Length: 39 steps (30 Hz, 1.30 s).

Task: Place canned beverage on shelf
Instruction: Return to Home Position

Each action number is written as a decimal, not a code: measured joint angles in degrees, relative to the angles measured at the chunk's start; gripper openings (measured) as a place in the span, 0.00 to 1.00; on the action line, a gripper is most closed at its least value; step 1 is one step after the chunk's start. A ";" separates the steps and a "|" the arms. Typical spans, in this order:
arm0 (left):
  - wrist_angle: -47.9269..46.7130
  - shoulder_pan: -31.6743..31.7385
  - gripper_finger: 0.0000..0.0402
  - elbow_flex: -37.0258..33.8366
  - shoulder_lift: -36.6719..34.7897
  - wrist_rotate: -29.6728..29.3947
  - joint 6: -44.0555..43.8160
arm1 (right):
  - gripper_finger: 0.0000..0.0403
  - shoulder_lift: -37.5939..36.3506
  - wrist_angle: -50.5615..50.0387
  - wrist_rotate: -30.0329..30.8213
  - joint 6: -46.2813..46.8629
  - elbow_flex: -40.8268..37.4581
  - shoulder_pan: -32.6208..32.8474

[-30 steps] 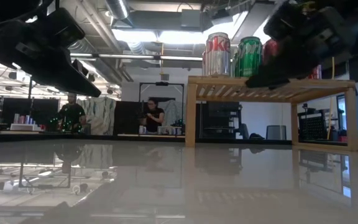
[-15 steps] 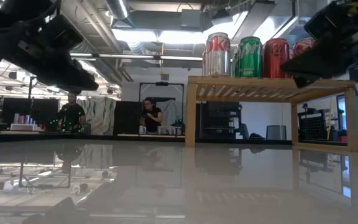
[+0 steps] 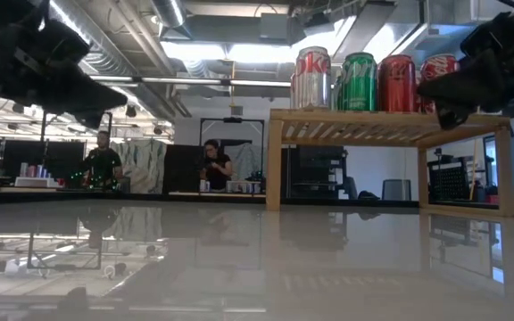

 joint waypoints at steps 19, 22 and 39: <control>-14.00 2.32 0.00 0.12 -22.56 1.67 2.89 | 0.06 -18.55 -17.13 0.97 0.19 0.09 0.06; -13.93 2.32 0.00 0.10 -22.53 -0.55 3.29 | 0.06 -18.10 -17.29 0.36 1.69 0.09 0.06; -13.81 2.30 0.00 0.10 -22.34 -0.52 3.22 | 0.06 -17.85 -17.40 0.37 1.85 0.09 0.06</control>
